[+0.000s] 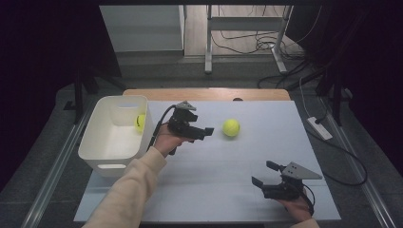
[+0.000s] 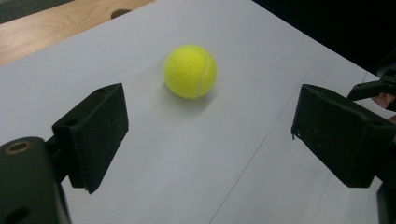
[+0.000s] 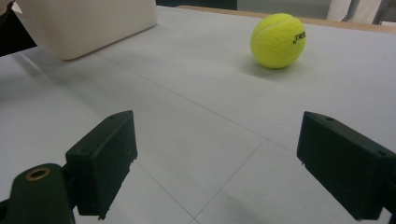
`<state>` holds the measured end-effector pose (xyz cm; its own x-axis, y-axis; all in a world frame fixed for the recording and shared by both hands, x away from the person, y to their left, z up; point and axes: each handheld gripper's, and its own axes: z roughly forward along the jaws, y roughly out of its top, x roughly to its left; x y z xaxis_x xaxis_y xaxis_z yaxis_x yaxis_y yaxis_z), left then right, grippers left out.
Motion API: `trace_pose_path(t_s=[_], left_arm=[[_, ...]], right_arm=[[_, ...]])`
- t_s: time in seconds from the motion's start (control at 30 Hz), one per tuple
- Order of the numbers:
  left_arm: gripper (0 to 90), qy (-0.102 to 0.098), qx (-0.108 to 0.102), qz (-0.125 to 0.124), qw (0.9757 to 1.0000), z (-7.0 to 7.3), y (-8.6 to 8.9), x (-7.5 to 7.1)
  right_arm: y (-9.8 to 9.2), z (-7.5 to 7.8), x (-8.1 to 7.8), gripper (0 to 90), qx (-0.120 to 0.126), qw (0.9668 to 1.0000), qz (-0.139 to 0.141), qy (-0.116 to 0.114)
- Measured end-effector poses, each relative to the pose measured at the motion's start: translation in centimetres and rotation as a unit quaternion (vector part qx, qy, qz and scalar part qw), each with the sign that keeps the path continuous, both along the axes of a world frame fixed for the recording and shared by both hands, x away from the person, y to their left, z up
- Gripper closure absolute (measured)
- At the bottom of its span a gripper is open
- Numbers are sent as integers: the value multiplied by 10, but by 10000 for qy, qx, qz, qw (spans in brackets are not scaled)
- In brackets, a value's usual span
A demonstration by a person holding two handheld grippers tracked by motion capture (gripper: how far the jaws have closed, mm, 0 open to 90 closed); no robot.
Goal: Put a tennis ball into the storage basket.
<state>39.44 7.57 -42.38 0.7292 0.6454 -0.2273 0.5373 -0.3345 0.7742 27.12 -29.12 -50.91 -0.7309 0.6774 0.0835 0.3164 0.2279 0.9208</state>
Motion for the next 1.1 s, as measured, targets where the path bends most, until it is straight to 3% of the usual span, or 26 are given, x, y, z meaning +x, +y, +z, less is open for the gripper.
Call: trace_pose_path(t_s=[0.7, 1.1], left_arm=[[116, 158, 66, -82, 9998, -16, -16, 13], [116, 122, 135, -219, 9996, -15, -30, 16]], right_arm=[[0, 0, 0, 122, 11, 10000, 9, -2], [0, 0, 0, 122, 3, 10000, 18, -1]])
